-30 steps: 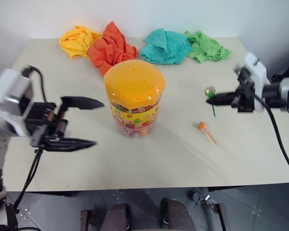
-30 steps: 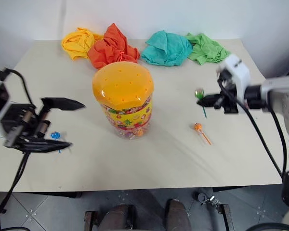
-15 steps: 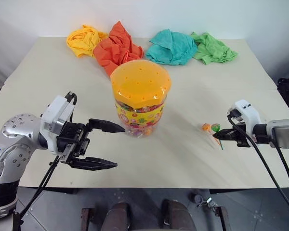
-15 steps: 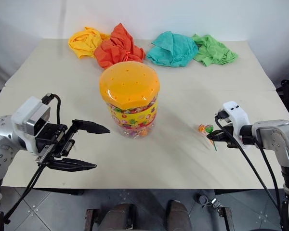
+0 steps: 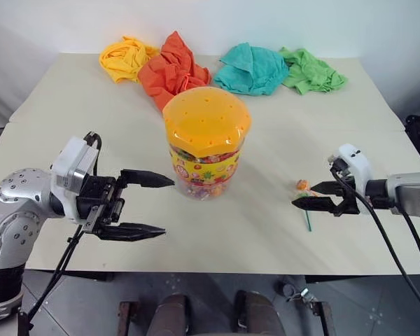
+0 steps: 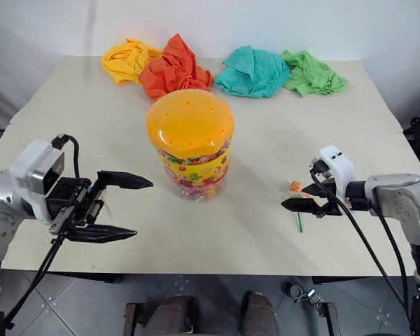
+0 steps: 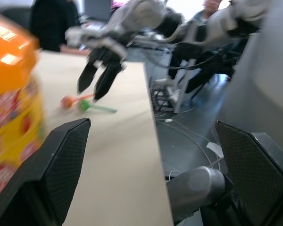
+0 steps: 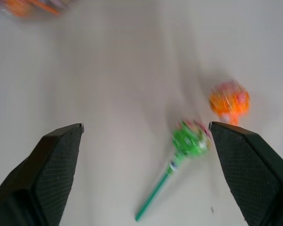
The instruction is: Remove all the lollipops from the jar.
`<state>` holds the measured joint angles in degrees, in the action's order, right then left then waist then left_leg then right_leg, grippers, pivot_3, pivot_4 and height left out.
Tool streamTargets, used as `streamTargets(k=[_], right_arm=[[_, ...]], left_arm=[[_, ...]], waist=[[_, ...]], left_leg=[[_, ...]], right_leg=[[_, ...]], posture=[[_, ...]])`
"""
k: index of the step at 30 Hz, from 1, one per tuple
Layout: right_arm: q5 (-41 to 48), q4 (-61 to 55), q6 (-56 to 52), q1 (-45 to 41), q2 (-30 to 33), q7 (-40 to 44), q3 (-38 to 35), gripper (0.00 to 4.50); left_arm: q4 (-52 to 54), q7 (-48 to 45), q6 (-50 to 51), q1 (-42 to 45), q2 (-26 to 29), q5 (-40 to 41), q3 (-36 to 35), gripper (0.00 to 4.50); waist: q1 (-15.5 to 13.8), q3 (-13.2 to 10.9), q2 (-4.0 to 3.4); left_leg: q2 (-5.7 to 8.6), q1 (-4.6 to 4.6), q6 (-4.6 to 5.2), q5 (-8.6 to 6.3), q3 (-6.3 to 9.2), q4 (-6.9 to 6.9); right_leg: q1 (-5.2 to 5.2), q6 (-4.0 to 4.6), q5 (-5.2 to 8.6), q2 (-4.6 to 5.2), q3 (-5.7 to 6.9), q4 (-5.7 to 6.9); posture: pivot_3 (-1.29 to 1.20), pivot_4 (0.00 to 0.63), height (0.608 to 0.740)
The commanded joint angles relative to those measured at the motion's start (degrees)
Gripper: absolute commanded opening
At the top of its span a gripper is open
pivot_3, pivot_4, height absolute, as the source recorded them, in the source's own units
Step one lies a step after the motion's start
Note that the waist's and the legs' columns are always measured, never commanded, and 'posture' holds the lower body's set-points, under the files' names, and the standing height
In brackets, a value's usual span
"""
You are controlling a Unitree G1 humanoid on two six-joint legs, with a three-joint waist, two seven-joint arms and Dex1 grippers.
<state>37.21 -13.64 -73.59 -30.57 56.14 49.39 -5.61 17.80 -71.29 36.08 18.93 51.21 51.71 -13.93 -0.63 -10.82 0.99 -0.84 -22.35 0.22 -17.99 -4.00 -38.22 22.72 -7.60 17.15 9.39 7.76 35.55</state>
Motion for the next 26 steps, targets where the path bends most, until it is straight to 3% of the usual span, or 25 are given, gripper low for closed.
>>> streamTargets(k=[1, 7, 15, 21, 26], right_arm=[[3.3, -1.54, 7.2, -2.71, 0.08, 4.78, -5.52, 4.47], [2.72, -1.39, 24.92, -1.38, -4.41, 11.85, -6.74, 4.47], [-6.03, 10.06, 54.41, 4.13, -10.36, 25.8, -1.77, 4.47], [-8.07, 13.82, 59.5, 4.82, -10.58, 26.26, -1.75, 4.47], [-8.38, 13.64, 59.73, 7.15, -10.59, 24.52, -2.73, 4.47]], left_arm=[[-2.88, 2.04, -1.74, 0.22, -0.4, -0.68, -4.01, 4.5], [-8.81, -1.88, -2.12, -2.2, 1.54, -1.45, -6.87, 4.5], [-28.34, -5.57, -11.61, -6.15, 5.41, -9.76, -13.63, 4.5], [-37.75, -6.26, -15.69, -6.94, 6.85, -12.92, -16.86, 4.5], [-39.7, -5.32, -16.81, -7.05, 6.78, -14.47, -17.19, 4.5]], waist=[[0.03, 0.0, 0.0], [0.14, 0.0, 0.01], [0.6, 0.01, 0.02], [0.76, 0.01, 0.02], [0.8, 0.01, 0.02]], left_leg=[[-0.01, 0.0, 0.0, 0.0, 0.0, 0.0], [-0.01, 0.02, 0.0, 0.0, -0.01, 0.02], [-0.01, 0.06, 0.0, 0.0, -0.06, 0.04], [-0.04, 0.07, 0.01, 0.0, -0.05, 0.04], [-0.05, 0.09, 0.0, -0.01, -0.06, 0.04]], right_leg=[[0.0, 0.0, 0.0, -0.01, 0.01, 0.0], [-0.02, 0.0, 0.0, -0.04, 0.02, -0.03], [-0.04, 0.0, 0.0, -0.05, 0.03, -0.03], [-0.04, 0.0, 0.0, -0.05, 0.04, -0.01], [-0.04, 0.0, 0.0, -0.05, 0.04, 0.0]], posture=[[0.0, 0.15, 0.74], [0.0, 0.15, 0.74], [0.0, 0.15, 0.74], [0.0, 0.15, 0.74], [0.0, 0.15, 0.74]])
